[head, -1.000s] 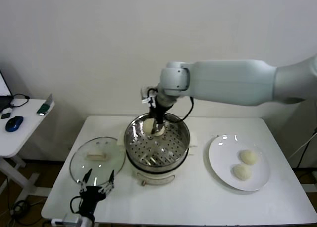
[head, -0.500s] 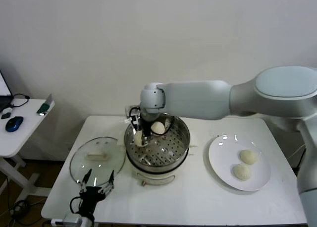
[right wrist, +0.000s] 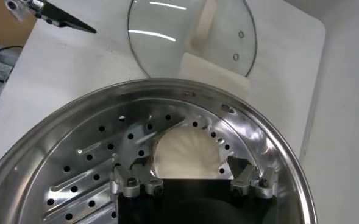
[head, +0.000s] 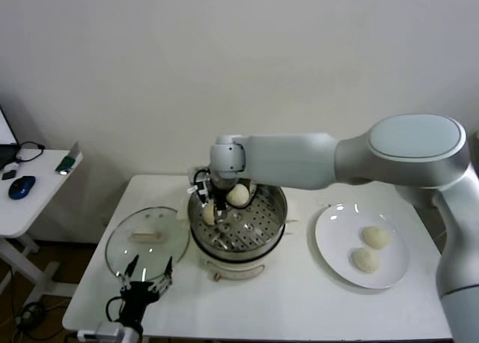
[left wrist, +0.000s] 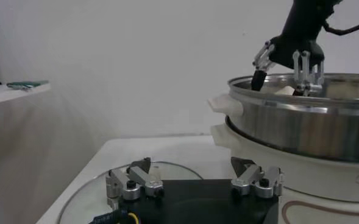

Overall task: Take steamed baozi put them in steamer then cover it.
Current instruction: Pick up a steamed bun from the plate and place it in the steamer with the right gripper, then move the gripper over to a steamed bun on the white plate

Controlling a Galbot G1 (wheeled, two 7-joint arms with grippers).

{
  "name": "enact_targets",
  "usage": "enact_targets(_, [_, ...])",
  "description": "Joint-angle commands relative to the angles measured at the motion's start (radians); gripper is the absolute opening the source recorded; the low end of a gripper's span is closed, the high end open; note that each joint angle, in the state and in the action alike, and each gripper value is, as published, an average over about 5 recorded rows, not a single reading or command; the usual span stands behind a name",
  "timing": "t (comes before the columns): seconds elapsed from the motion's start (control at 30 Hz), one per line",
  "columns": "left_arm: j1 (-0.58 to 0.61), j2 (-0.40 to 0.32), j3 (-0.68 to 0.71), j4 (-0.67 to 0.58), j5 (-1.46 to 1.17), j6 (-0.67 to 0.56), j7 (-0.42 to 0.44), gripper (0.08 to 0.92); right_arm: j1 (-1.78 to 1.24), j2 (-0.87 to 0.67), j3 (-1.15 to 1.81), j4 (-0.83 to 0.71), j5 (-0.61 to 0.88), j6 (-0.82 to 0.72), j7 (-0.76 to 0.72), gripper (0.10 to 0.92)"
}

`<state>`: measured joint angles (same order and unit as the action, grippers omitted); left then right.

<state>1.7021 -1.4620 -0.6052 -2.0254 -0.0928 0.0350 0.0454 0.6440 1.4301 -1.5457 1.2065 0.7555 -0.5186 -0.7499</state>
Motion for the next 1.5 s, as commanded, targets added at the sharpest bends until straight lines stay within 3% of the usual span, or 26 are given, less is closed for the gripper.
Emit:
enact_targets(0.03, [-0.002, -0.002, 0.003, 0.0, 0.004, 0.002, 0.001, 0.823, 0.103, -0.11, -0.004, 0.074, -0.004, 0.05, -0.055, 0.822])
enact_targets(0.37, [-0.01, 0.0, 0.011, 0.0, 0.008, 0.008, 0.005, 0.823, 0.41, -0.569, -0.207, 0.324, 0.007, 0.167, -0.217, 0.823])
enact_targets(0.73, [-0.014, -0.001, 0.011, 0.002, 0.009, 0.015, 0.007, 0.823, 0.319, -0.929, -0.394, 0.382, -0.332, 0.254, -0.25, 0.823])
enact_targets(1.17, [0.0, -0.007, -0.001, 0.006, 0.009, 0.009, 0.003, 0.823, -0.127, -0.952, -0.071, 0.207, -0.524, 0.26, -0.23, 0.823])
enact_targets(1.5, [0.0, -0.008, -0.001, 0.016, 0.011, 0.008, 0.002, 0.823, -0.296, -0.902, 0.073, 0.141, -0.554, 0.231, -0.188, 0.823])
